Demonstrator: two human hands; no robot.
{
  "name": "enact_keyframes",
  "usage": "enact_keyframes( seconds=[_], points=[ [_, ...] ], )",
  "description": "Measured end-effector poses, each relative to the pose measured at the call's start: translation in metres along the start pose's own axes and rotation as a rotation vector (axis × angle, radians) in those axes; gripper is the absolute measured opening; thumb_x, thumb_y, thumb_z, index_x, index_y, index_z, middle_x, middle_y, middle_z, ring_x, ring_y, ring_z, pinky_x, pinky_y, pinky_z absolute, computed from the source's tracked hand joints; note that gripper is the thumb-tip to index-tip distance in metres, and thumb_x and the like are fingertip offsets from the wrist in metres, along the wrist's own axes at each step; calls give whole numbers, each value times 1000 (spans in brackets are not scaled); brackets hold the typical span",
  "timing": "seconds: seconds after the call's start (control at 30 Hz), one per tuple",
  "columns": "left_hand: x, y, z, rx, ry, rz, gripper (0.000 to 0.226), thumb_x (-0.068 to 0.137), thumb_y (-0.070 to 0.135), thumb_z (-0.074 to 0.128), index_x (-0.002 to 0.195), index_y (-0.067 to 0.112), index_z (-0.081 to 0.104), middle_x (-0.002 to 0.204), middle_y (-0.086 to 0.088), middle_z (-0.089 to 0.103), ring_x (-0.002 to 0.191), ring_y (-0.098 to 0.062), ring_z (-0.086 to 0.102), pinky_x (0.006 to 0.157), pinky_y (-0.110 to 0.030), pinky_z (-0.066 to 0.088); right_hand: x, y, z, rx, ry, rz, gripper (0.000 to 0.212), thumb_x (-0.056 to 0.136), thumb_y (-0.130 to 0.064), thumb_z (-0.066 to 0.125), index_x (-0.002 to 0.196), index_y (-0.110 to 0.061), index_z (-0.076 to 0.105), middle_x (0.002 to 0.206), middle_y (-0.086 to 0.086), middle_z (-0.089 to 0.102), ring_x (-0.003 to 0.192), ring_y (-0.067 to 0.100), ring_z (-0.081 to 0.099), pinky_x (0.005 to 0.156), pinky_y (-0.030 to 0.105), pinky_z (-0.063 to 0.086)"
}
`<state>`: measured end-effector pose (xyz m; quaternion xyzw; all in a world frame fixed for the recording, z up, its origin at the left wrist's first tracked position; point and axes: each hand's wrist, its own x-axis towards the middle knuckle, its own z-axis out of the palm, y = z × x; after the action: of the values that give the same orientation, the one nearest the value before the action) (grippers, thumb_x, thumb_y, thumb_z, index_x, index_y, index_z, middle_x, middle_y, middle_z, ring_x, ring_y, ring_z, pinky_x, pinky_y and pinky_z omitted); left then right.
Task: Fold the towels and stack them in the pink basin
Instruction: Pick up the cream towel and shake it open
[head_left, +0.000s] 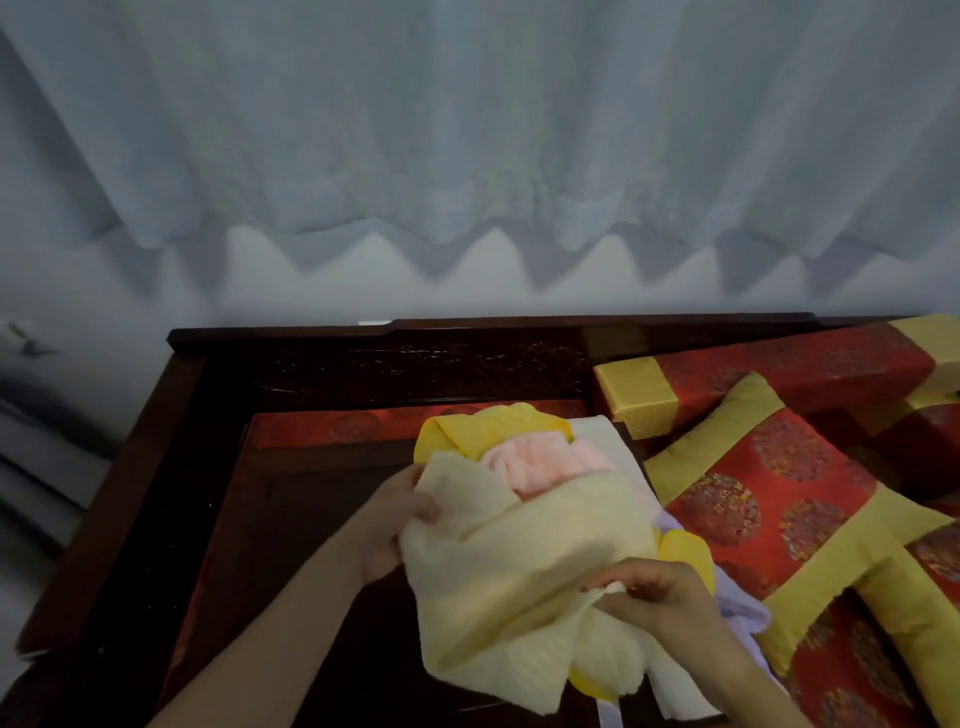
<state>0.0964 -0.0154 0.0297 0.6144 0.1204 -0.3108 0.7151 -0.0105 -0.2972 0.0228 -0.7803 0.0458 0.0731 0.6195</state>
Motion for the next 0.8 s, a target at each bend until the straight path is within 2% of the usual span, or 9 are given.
enact_keyframes(
  seconds=[0.07, 0.13, 0.23, 0.33, 0.47, 0.57, 0.6, 0.67, 0.8],
  points=[
    [-15, 15, -5, -31, 24, 42, 35, 81, -8, 44, 108, 1, 65, 100, -17, 72, 91, -28, 69, 70, -34, 57, 3, -27, 9, 8, -17, -67, 36, 62, -48, 83, 81, -19, 79, 59, 9, 64, 59, 20, 52, 59, 28, 42],
    [-32, 34, -7, -52, 70, 93, 24, 86, -1, 48, 101, 0, 66, 96, -17, 71, 88, -27, 68, 71, -34, 56, 6, -57, 19, -3, -37, -124, 10, 74, -23, 76, 83, -20, 79, 47, -8, 41, 51, 7, 35, 54, 20, 28],
    [-56, 61, -13, 57, 156, 270, 22, 91, 1, 51, 105, 6, 68, 103, -16, 72, 98, -31, 68, 84, -43, 55, 11, -101, 30, -134, -60, -263, 21, 86, -5, 64, 91, -20, 77, 59, -22, 64, 58, -6, 55, 58, 7, 37],
    [-78, 93, -28, -47, 247, 446, 20, 94, 6, 52, 104, 11, 68, 102, -12, 72, 96, -28, 67, 85, -44, 54, 13, -137, 28, -238, 34, -470, 28, 92, -11, 57, 95, -33, 73, 83, -19, 71, 72, -5, 61, 64, 8, 41],
    [-113, 143, -58, -132, 232, 620, 20, 96, 15, 51, 109, 17, 65, 103, -4, 73, 93, -15, 69, 78, -37, 58, 8, -189, 10, -225, 159, -661, 20, 92, -15, 55, 97, -29, 68, 67, -18, 63, 51, 3, 42, 50, 14, 30],
    [-127, 156, -52, -37, 309, 656, 11, 94, 17, 55, 103, 16, 62, 93, -4, 69, 76, -12, 67, 67, -30, 56, -2, -215, 21, -317, 37, -690, 4, 88, -28, 62, 87, -26, 58, 67, 0, 61, 54, 12, 47, 53, 24, 37],
    [-129, 154, -43, 18, 333, 650, 9, 92, 17, 58, 100, 16, 62, 88, -4, 68, 71, -12, 65, 63, -28, 54, -4, -219, 30, -337, 5, -690, 14, 87, -27, 65, 80, -25, 53, 59, 2, 53, 52, 9, 42, 51, 22, 35],
    [-130, 140, -23, 53, 326, 634, 8, 89, 17, 63, 95, 14, 66, 80, -3, 70, 68, -13, 64, 61, -27, 52, -5, -221, 49, -368, -68, -712, 20, 79, -28, 61, 67, -26, 46, 56, -4, 44, 53, 4, 37, 52, 21, 32],
    [-133, 97, 6, 39, 207, 599, 17, 88, 14, 63, 101, 6, 71, 79, -5, 73, 69, -16, 65, 55, -21, 49, 6, -212, 76, -283, -181, -665, 10, 73, -27, 58, 64, -27, 55, 60, -2, 55, 58, 7, 47, 57, 25, 38]
  ],
)
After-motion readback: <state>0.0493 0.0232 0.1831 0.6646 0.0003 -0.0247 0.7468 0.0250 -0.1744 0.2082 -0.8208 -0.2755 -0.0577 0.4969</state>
